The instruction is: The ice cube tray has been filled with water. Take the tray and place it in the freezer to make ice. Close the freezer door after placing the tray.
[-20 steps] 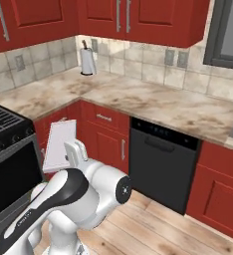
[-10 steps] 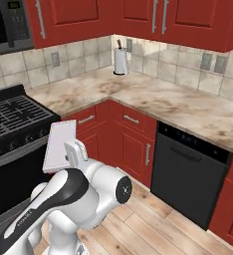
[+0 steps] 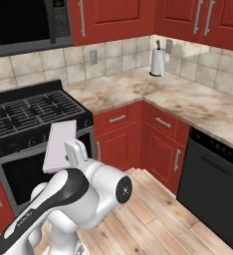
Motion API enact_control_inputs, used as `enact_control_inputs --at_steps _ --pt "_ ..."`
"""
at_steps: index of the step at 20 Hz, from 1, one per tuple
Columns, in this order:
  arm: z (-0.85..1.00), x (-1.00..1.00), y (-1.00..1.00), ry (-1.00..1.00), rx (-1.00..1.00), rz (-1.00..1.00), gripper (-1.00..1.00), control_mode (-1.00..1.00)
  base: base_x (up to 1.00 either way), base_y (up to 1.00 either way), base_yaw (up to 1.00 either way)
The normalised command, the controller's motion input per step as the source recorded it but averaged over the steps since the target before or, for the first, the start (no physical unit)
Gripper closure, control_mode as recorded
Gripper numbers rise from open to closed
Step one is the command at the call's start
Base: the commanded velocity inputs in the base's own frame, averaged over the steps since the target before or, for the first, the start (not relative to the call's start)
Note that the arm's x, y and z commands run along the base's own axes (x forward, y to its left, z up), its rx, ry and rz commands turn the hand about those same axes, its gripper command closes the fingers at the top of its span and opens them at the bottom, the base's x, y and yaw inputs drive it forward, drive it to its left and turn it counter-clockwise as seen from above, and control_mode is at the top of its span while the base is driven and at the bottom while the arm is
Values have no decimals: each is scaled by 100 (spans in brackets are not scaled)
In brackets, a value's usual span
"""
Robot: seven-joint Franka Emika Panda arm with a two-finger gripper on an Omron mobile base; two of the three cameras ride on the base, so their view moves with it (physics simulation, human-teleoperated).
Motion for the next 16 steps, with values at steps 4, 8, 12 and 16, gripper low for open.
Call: enact_control_inputs --at_steps 4,8,12,16 --pt "0 0 0 0 0 0 100 100 -43 17 36" --pt "0 0 0 0 0 0 100 100 -40 17 37" --pt "0 0 0 0 0 0 100 100 -36 16 36" --pt "0 0 0 0 0 0 100 100 -32 17 35"
